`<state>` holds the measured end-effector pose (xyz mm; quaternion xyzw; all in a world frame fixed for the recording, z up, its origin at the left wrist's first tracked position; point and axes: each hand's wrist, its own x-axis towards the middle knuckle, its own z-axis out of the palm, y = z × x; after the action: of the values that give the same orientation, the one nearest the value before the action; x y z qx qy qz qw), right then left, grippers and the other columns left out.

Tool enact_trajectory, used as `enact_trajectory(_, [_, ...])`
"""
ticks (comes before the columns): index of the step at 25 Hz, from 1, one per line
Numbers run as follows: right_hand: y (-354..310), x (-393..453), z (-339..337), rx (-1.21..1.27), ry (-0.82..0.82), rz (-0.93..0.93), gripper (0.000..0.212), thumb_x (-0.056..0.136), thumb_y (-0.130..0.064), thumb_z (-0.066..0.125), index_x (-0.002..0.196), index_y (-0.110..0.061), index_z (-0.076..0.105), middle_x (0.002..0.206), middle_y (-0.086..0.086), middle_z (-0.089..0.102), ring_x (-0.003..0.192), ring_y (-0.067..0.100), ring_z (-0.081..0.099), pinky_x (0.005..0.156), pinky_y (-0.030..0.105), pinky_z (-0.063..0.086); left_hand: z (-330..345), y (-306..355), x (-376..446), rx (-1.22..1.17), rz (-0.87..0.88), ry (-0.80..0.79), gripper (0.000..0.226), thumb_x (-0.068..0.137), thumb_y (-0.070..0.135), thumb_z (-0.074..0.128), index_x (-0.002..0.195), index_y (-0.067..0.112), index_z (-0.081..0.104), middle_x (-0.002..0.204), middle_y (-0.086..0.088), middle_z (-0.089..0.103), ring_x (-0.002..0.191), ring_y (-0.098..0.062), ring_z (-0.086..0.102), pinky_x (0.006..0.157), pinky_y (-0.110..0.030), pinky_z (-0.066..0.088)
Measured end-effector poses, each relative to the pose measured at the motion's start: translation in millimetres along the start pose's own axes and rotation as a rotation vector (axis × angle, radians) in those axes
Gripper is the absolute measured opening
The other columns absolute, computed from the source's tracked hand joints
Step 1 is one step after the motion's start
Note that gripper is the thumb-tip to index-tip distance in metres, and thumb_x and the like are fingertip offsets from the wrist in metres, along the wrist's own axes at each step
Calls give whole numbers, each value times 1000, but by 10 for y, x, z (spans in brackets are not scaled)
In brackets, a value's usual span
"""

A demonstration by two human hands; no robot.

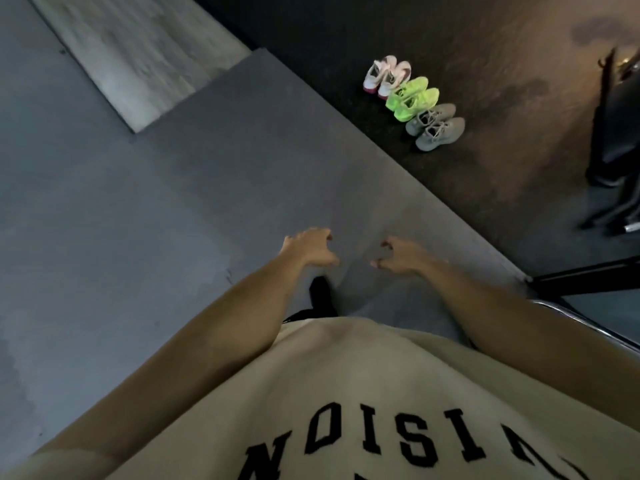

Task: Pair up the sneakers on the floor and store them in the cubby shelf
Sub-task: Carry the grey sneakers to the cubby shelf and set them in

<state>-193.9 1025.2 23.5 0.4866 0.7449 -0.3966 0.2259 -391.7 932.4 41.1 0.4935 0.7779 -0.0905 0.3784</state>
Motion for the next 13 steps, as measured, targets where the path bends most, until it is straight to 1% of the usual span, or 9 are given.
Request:
enact_trajectory(3, [-243,419,-469,62,14,53,70,83,-52,65,140,-18,40,147,9,42,132,31,44,108,44,38,-668,10,575,95,56,-36,77,70,55,69,139,30,44,139,-4,49,123,-26,51,101,-45,42])
enact_trajectory(7, [-379,929,-1097,161,48,125,76,80,-57,65,142,-20,39,148,10,41,132,32,43,109,48,37,-1395,220,1288,195,154,-41,77,74,60,68,140,28,43,140,-4,46,124,-28,50,97,-44,41])
enact_trajectory(10, [-373,1382,-1655,242,57,165,76,84,-51,65,145,-17,36,151,8,35,135,30,38,111,43,35,-1919,493,1907,250,205,-31,75,75,59,67,139,28,43,138,-4,47,122,-27,51,97,-42,42])
enact_trajectory(13, [-293,1820,-2206,268,72,153,70,88,-40,64,146,-13,34,149,10,36,132,28,41,107,38,36,-2349,814,2496,303,242,-46,77,76,60,67,141,27,42,140,-4,46,125,-28,49,101,-45,41])
